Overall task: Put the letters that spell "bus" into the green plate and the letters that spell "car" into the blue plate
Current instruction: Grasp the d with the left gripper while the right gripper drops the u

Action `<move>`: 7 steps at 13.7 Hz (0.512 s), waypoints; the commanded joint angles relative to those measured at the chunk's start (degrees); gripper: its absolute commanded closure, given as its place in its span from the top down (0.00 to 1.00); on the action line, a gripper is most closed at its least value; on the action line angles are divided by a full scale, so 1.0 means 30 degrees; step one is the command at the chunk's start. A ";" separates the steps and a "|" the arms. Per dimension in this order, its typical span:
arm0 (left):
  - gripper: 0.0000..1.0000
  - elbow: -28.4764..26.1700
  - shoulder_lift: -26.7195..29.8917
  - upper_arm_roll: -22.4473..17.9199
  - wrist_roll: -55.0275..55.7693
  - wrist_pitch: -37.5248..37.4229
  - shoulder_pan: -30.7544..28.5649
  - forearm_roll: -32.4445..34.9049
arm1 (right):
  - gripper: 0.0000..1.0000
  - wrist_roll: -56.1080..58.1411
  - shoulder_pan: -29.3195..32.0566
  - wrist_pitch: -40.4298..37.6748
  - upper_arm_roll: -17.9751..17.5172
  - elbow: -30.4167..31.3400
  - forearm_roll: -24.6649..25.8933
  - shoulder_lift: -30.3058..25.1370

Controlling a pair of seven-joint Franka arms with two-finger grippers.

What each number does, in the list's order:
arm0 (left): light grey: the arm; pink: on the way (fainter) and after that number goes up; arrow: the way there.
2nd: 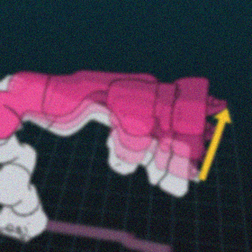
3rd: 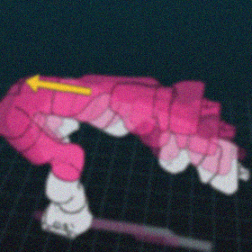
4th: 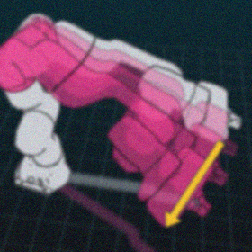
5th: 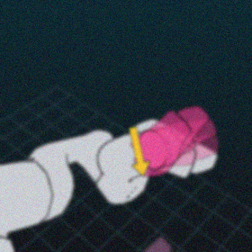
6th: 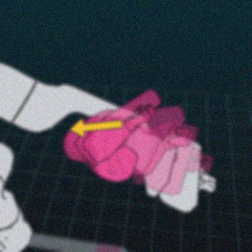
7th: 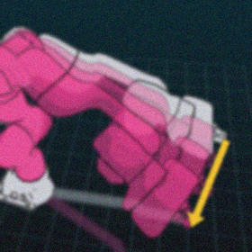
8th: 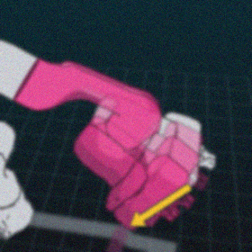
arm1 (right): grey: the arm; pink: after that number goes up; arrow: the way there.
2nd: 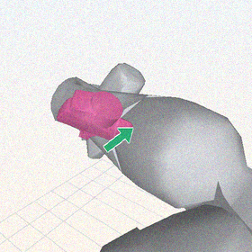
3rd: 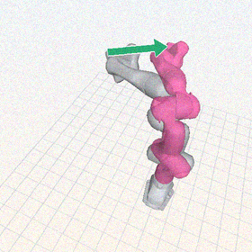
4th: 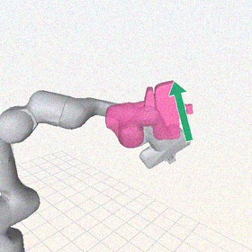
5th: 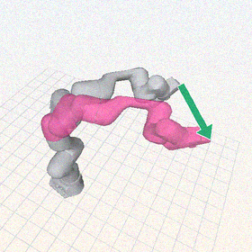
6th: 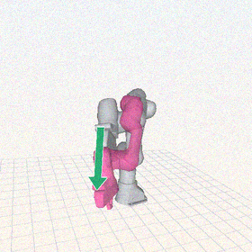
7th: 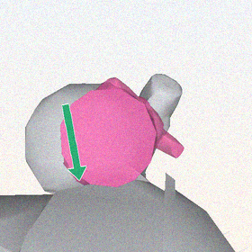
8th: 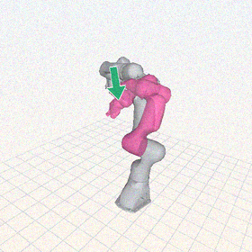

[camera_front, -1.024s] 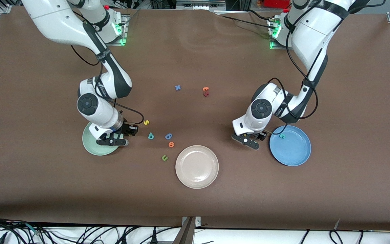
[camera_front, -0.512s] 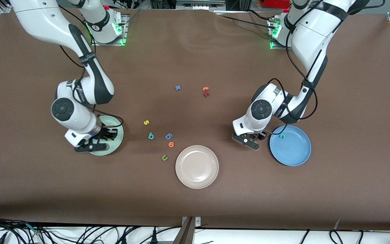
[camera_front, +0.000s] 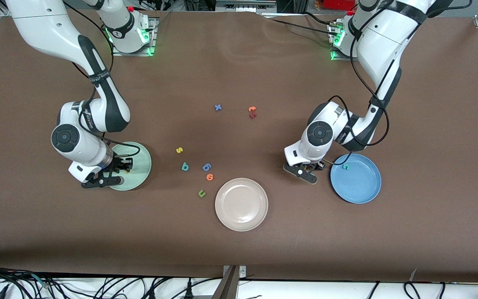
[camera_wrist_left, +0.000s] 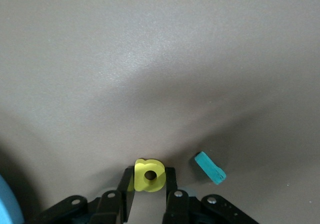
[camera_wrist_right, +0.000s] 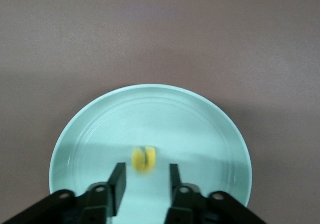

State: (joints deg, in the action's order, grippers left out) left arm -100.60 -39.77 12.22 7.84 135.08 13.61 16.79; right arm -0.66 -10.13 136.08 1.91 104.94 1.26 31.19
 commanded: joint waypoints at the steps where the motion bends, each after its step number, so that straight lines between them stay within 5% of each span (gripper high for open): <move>1: 0.04 0.0222 0.0011 -0.0059 -0.0298 -0.0201 -0.0169 -0.0236 | 0.91 -0.0070 -0.0021 -0.0095 0.0007 0.0061 0.0136 -0.0113; 2: 0.04 0.0164 0.0419 -0.0059 -0.0298 -0.0348 -0.0257 -0.0265 | 0.98 -0.0187 -0.0021 -0.0095 0.0006 0.0060 0.0048 -0.0171; 7: 0.04 0.0427 0.2443 -0.0234 -0.1321 -0.3338 -0.1425 -0.0207 | 0.98 -0.5536 -0.0195 0.0079 -0.1864 0.0060 0.0135 -0.0377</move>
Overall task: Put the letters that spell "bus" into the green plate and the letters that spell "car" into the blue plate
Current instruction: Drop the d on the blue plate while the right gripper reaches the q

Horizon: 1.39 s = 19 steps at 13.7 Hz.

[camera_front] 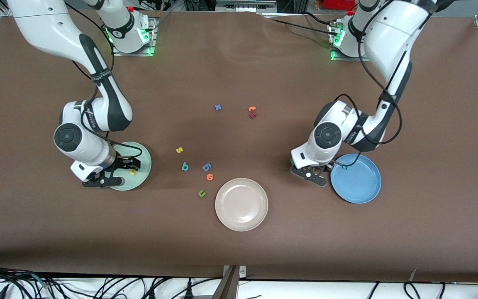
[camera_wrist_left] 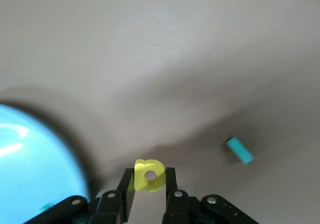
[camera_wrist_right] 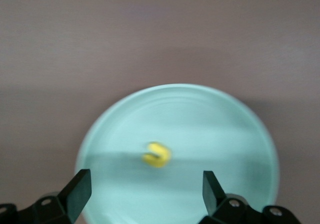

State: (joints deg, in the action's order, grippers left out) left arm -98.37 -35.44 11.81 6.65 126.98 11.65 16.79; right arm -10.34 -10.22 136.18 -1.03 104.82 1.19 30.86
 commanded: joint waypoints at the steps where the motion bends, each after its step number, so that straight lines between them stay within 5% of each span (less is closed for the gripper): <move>1: 0.03 -0.0317 0.0974 -0.0155 -0.2147 -0.0636 -0.1387 -0.0236 | 0.98 -0.3485 -0.0227 0.0132 -0.1380 0.0070 0.0247 -0.0268; 4: 0.07 0.0119 0.0477 -0.0010 -0.5402 -0.0402 -0.3615 -0.0412 | 0.98 -0.6184 -0.1014 0.1126 -0.1971 0.0099 0.0336 0.0285; 5: 0.20 0.0326 0.0243 -0.0009 -0.6020 -0.0402 -0.3619 -0.0441 | 0.98 -0.6918 -0.1512 0.1593 -0.1971 0.0099 0.0336 0.0520; 6: 0.54 0.0357 0.0154 -0.0009 -0.6113 -0.0402 -0.3619 -0.0499 | 0.98 -0.7389 -0.1865 0.2033 -0.1971 0.0099 0.0452 0.0784; 7: 1.00 0.0386 0.0124 -0.0009 -0.6172 -0.0402 -0.3648 -0.0500 | 0.98 -0.7771 -0.2100 0.2385 -0.1971 0.0070 0.0540 0.0989; 12: 1.00 0.0795 0.0212 0.0720 -0.4539 -0.0489 -0.3123 -0.1431 | 0.86 -0.8507 -0.2776 0.4818 -0.1824 -0.0193 0.0570 0.2308; 16: 1.00 0.0797 0.0008 0.0782 0.0345 -0.0461 -0.1981 -0.4242 | 0.72 -0.8536 -0.2893 0.5844 -0.1472 -0.0252 0.0512 0.2776; 19: 1.00 0.0826 -0.0432 0.0753 0.4566 -0.0256 -0.0899 -0.4516 | 0.72 -0.8566 -0.3069 0.5963 -0.1473 -0.0281 0.0366 0.2866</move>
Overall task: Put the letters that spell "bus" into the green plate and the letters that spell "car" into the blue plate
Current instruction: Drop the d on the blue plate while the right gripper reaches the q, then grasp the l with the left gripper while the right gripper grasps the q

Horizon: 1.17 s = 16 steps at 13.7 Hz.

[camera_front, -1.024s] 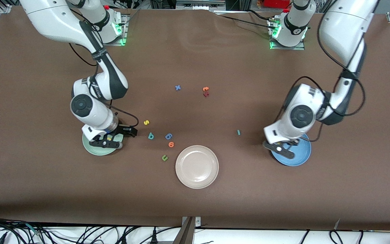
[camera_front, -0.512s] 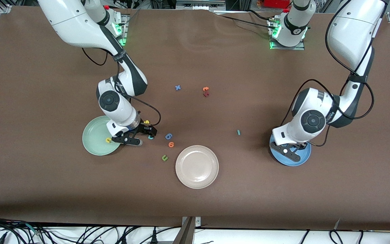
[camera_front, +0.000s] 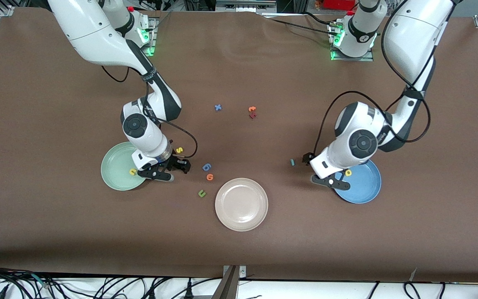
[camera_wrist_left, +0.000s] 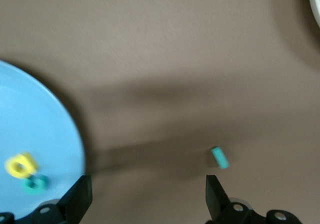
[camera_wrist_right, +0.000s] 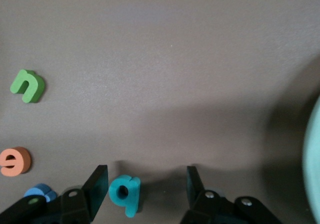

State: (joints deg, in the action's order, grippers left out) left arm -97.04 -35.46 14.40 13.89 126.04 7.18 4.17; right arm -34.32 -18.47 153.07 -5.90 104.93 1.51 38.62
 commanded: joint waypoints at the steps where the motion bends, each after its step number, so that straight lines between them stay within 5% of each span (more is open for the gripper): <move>1: 1.00 0.0384 -0.0512 -0.0140 0.3326 0.0288 0.1321 -0.0305 | 0.72 -0.0744 -0.0317 0.0334 0.0150 -0.0493 0.0229 0.0281; 7: 0.98 0.0267 -0.1683 -0.0258 0.8106 0.1814 0.2851 0.1473 | 0.72 -0.1244 -0.0639 0.0334 0.0150 -0.1051 0.0404 0.0808; 11: 0.55 0.0296 -0.2006 -0.0229 0.9753 0.1843 0.3087 0.1921 | 0.71 -0.1244 -0.0639 0.0334 0.0150 -0.1051 0.0405 0.0984; 14: 0.48 0.0238 -0.2387 -0.0229 0.9871 0.2250 0.2940 0.1805 | 0.49 -0.1244 -0.0668 0.0334 0.0150 -0.1080 0.0405 0.1160; 16: 0.37 0.0179 -0.2417 -0.0229 0.9871 0.2283 0.2940 0.1775 | 0.47 -0.1244 -0.0843 0.0363 0.0150 -0.1109 0.0434 0.1423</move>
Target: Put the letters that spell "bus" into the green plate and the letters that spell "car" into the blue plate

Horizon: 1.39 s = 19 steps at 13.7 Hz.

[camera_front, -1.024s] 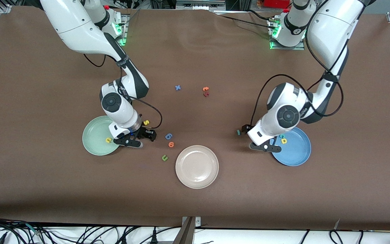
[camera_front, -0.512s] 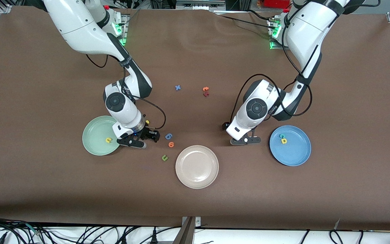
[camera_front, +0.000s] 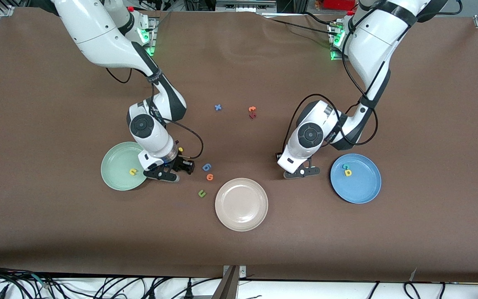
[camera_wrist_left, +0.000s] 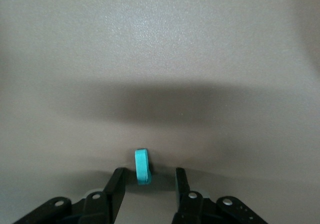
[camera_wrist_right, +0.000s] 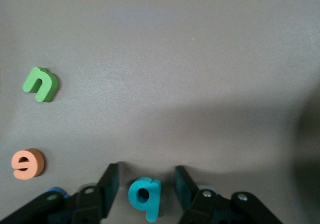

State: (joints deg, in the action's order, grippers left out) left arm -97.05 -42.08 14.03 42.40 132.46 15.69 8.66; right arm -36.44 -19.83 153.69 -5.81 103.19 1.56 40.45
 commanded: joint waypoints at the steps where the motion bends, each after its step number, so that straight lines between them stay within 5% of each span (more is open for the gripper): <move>1: 0.27 0.0182 -0.0213 -0.0106 0.0399 0.0145 0.0071 0.0249 | 0.46 -0.0539 -0.0422 0.0155 0.0120 -0.0530 0.0418 0.0871; 2: 0.08 0.0211 -0.0213 -0.0106 0.0399 0.0145 0.0071 0.0220 | 0.46 -0.0510 -0.0422 0.0155 0.0120 -0.0530 0.0418 0.0901; 3: 0.00 0.0212 -0.0184 -0.0106 0.0399 0.0029 0.0071 0.0220 | 0.42 -0.0510 -0.0422 0.0155 0.0120 -0.0530 0.0418 0.0901; 7: 0.00 0.0358 0.0459 -0.0106 0.0106 -0.1023 -0.0280 0.0395 | 0.11 -0.0218 -0.0452 0.0126 0.0120 -0.0762 0.0418 0.0843; 13: 0.00 0.0533 0.2597 -0.0135 -0.4569 -0.4508 -0.2385 0.0425 | 0.10 0.0455 -0.0218 -0.1448 0.0179 -0.1755 0.0214 0.0375; 19: 0.05 0.1641 0.1813 -0.0193 -0.9967 -0.4953 -0.4147 0.0454 | 0.10 0.3294 -0.0013 -0.5114 0.1260 -0.2785 0.0155 -0.0475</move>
State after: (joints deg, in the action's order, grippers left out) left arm -94.77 -34.91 13.26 16.21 118.29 3.33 8.93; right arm -29.73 -20.25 141.10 -2.86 94.85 1.71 40.29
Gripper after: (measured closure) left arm 0.899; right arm 0.740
